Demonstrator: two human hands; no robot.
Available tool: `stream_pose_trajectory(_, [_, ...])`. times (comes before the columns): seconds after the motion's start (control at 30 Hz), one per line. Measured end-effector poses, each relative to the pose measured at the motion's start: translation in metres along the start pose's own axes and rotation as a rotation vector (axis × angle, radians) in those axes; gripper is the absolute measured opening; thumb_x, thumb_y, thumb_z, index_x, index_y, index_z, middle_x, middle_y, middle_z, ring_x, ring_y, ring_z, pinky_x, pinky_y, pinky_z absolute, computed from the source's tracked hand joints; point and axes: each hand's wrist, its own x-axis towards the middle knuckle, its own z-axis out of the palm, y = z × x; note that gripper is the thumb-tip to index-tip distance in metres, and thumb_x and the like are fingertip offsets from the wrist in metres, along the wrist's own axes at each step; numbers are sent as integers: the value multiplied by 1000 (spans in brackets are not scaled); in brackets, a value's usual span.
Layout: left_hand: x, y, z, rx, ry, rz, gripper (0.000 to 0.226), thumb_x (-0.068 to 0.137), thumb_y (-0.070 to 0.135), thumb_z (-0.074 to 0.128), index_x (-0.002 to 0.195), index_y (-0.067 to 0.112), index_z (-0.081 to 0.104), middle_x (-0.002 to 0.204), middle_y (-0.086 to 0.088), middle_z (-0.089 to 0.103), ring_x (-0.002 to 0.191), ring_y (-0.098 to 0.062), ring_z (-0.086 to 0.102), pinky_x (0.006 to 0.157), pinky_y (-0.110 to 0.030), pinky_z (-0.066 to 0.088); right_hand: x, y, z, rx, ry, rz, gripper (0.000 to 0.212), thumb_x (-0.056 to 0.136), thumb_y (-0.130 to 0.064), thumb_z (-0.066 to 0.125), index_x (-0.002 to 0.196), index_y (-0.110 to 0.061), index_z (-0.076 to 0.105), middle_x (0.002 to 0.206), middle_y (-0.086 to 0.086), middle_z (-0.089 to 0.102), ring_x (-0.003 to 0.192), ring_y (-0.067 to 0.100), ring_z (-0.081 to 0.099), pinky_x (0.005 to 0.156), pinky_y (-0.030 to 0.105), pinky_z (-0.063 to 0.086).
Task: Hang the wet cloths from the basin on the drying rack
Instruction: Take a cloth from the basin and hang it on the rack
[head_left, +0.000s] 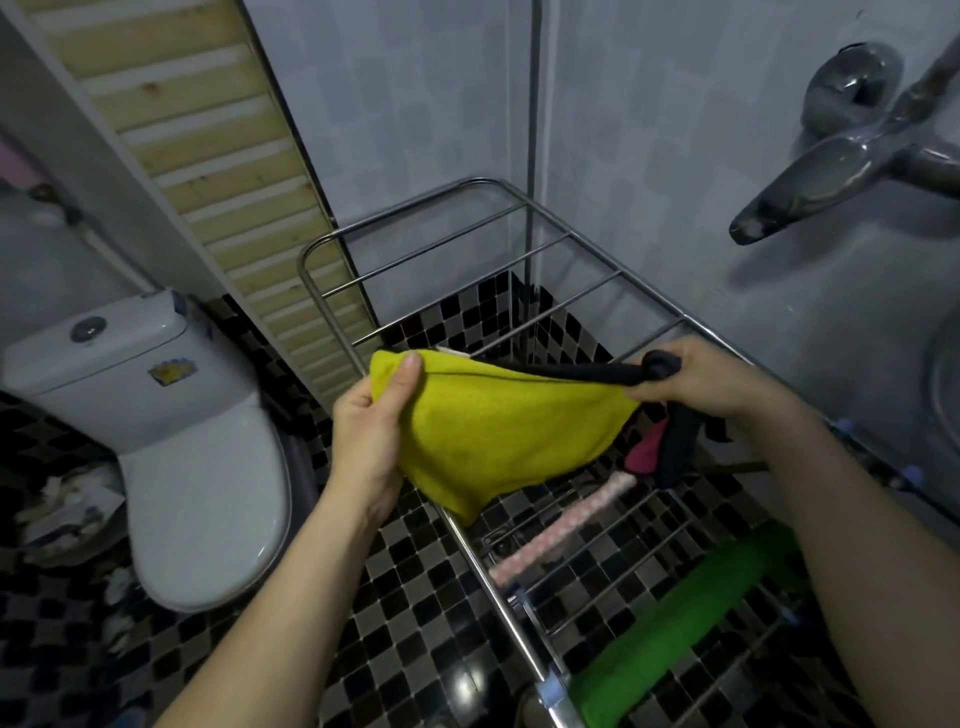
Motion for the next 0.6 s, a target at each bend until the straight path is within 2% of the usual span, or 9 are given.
stream_pose_trajectory(0.07, [1,-9,-5,1,53,-53,19,89,30,63,79,17,72,76,1,74,72,-13,70,75,-36,56,3,0,-2,280,85,27,13,82,-3,70,79,-15,66,63,-3,65,63,13,60,61,24,46])
stream_pose_trajectory(0.13, [6,-19,-10,14,85,-66,22,90,34,62,78,19,73,80,1,74,77,-15,69,78,-38,54,10,-6,1,489,124,87,6,85,-6,67,83,-11,65,60,-3,68,54,11,63,53,21,50])
stream_pose_trajectory(0.2, [14,-29,-13,54,123,-69,23,90,36,62,79,20,73,82,1,72,81,-16,66,78,-38,54,21,-10,6,552,164,140,6,85,-13,69,84,-10,65,69,5,71,61,18,66,62,28,55])
stream_pose_trajectory(0.23, [18,-34,-14,82,149,-72,23,91,37,61,79,21,72,82,2,71,80,-16,65,75,-36,53,29,-10,11,511,207,149,10,84,-16,71,82,-10,64,74,8,69,65,21,65,67,32,54])
stream_pose_trajectory(0.33, [40,-47,-16,200,232,-47,20,94,36,59,91,20,70,93,1,68,87,-15,61,68,-26,49,55,-15,28,331,346,110,24,83,-20,73,70,-13,55,72,9,55,67,20,53,65,31,41])
stream_pose_trajectory(0.4, [55,-52,-15,349,278,-26,27,95,33,57,114,16,66,105,3,64,97,-13,58,76,-23,46,71,-13,40,255,401,94,25,82,-21,74,67,-13,54,72,12,53,69,21,52,65,33,40])
stream_pose_trajectory(0.47, [65,-57,-20,557,314,-38,42,93,28,61,132,14,54,106,4,59,102,-15,57,85,-25,44,85,-9,50,107,396,85,15,83,-23,72,75,-13,64,78,11,60,78,25,58,70,33,45])
stream_pose_trajectory(0.53, [64,-64,-28,779,272,-10,46,87,23,67,130,19,52,109,-2,58,101,-19,58,85,-30,48,86,-7,54,-67,395,93,8,84,-23,69,84,-15,66,82,5,59,84,23,57,70,26,39])
stream_pose_trajectory(0.6, [49,-70,-34,927,103,38,31,84,19,70,112,25,61,107,-1,61,94,-15,58,76,-24,47,77,-3,50,-177,412,154,17,84,-23,68,72,-16,59,73,5,55,80,24,55,65,26,35])
